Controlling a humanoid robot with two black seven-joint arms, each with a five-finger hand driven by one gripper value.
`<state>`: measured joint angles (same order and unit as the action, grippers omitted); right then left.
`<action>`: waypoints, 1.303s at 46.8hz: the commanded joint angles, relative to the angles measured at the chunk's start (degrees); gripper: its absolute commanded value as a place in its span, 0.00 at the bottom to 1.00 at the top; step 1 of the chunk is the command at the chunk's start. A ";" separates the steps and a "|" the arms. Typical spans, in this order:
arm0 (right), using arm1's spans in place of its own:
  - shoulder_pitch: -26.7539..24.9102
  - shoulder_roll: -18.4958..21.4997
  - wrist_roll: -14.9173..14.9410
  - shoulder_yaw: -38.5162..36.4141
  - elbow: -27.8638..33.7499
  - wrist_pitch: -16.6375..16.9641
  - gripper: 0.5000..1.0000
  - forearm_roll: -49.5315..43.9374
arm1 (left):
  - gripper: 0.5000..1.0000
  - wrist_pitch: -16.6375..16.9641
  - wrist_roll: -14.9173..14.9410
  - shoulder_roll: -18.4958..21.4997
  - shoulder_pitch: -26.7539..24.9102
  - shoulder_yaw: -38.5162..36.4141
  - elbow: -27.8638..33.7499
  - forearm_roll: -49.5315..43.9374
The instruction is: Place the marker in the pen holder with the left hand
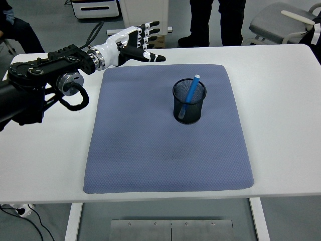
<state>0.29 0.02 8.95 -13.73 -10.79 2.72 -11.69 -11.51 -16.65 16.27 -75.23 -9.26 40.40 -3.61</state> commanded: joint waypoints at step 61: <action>0.07 -0.02 -0.08 0.20 -0.46 0.09 1.00 -0.09 | 1.00 -0.62 -0.40 14.85 31.02 37.56 -3.93 -0.78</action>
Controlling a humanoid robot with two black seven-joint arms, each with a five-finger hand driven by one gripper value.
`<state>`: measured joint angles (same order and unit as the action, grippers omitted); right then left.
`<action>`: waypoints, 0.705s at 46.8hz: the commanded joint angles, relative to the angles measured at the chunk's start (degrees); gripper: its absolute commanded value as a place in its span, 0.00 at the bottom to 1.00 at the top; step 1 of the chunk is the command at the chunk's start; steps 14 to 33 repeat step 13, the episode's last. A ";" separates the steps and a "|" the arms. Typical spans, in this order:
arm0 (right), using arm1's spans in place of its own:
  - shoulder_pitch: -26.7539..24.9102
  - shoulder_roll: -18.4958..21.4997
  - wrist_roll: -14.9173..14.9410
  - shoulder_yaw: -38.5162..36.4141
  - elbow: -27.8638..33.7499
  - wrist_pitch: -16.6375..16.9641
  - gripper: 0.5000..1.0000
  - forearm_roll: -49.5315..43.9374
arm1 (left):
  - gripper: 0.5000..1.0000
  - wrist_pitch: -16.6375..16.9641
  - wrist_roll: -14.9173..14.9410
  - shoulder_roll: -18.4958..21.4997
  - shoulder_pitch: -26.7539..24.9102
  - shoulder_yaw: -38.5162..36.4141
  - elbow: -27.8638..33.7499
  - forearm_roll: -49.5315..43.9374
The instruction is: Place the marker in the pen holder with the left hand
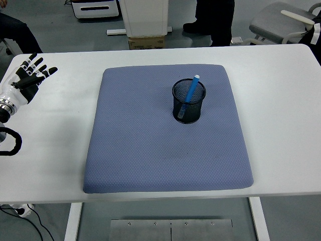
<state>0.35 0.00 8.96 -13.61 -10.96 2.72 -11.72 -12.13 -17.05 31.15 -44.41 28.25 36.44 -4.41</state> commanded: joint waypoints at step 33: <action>0.00 0.00 0.00 0.25 -0.02 -0.26 1.00 -0.23 | 1.00 0.00 -0.01 -0.12 1.44 0.13 -0.05 0.02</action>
